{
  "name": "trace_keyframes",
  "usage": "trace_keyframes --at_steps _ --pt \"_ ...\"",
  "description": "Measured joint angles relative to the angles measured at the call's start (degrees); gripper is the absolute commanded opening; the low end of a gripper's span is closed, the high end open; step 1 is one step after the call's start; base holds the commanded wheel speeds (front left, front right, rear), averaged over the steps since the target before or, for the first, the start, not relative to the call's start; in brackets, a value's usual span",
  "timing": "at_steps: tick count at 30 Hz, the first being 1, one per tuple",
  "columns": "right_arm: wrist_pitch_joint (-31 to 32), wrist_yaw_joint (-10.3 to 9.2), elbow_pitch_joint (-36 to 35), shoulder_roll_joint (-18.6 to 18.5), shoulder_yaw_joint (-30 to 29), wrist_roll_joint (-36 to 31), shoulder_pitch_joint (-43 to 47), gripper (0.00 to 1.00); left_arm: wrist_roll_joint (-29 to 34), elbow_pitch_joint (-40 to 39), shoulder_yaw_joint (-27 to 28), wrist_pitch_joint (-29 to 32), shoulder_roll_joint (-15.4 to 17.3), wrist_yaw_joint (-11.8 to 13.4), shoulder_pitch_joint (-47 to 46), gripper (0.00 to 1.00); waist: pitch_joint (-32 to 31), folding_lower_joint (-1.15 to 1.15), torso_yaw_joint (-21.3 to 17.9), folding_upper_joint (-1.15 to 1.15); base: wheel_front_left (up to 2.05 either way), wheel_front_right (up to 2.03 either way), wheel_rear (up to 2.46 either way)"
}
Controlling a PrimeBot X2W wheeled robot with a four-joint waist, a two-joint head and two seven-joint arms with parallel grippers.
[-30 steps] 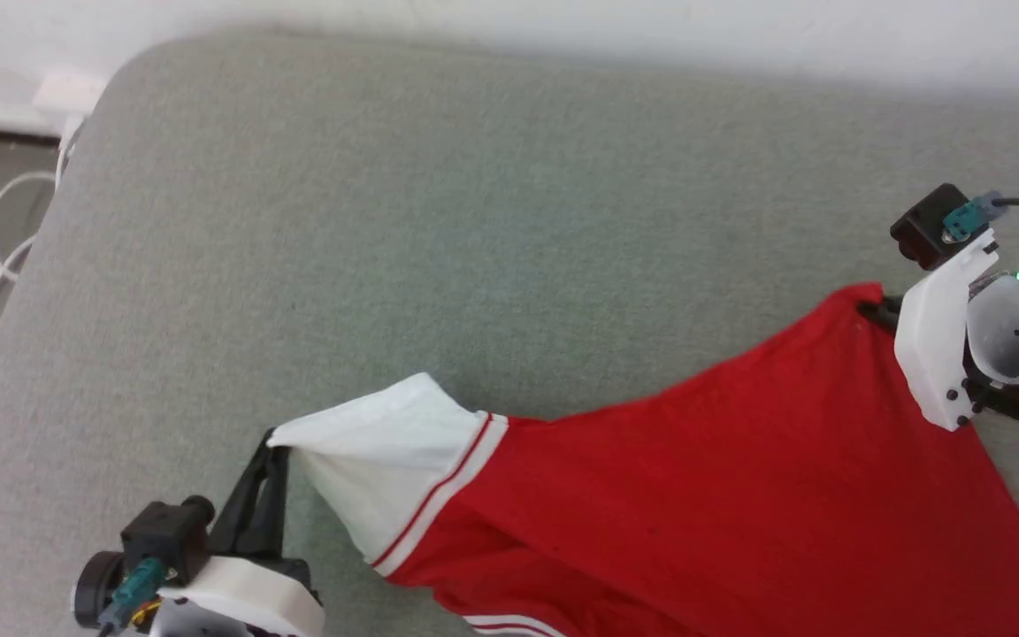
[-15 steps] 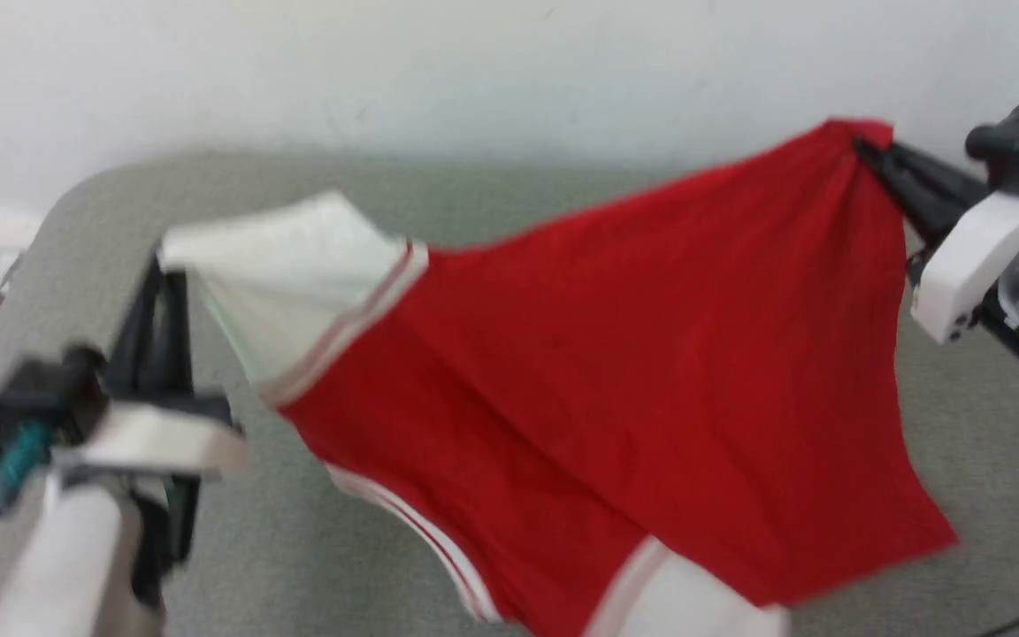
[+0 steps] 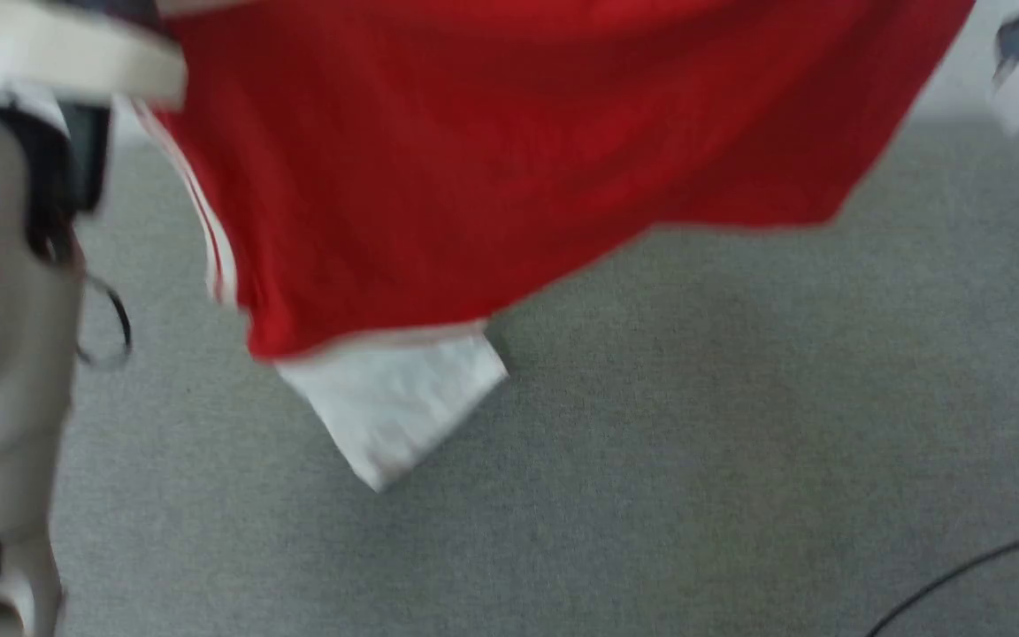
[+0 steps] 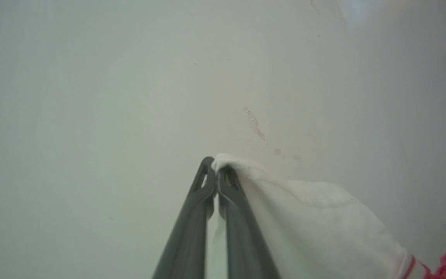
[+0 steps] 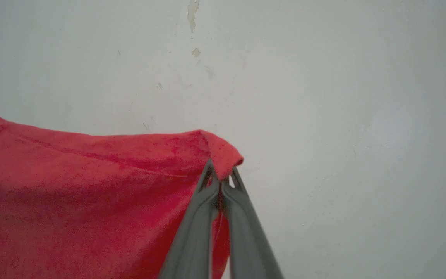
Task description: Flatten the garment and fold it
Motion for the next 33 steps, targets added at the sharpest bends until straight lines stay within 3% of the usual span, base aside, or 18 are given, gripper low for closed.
trace_keyframes --at_steps 11,21,27,33 --pt "5.45 0.00 -4.08 3.42 -9.71 -7.44 -17.01 0.00 1.08 10.38 -0.24 0.18 -1.12 -2.09 -29.33 0.00 10.64 0.01 -0.94 0.00 0.00 0.00 0.00" --pt "6.55 0.00 1.19 4.07 -11.93 -13.85 -33.31 0.00 3.12 19.57 -0.38 -2.52 -1.42 -3.46 -48.62 0.00 21.41 0.02 -1.26 0.00 0.00 0.00 0.00" --pt "4.97 0.00 6.81 4.28 -9.80 -14.99 -37.30 0.00 2.86 24.28 -0.14 -3.81 -1.55 -3.48 -51.77 0.00 25.87 0.02 -1.26 0.00 0.00 0.00 0.00" --pt "1.76 0.00 13.68 5.06 -8.17 -14.81 -36.10 0.00 -0.52 27.47 2.34 -5.68 -1.90 -3.91 -47.04 0.00 27.05 0.01 -0.78 0.00 0.00 0.00 0.00"
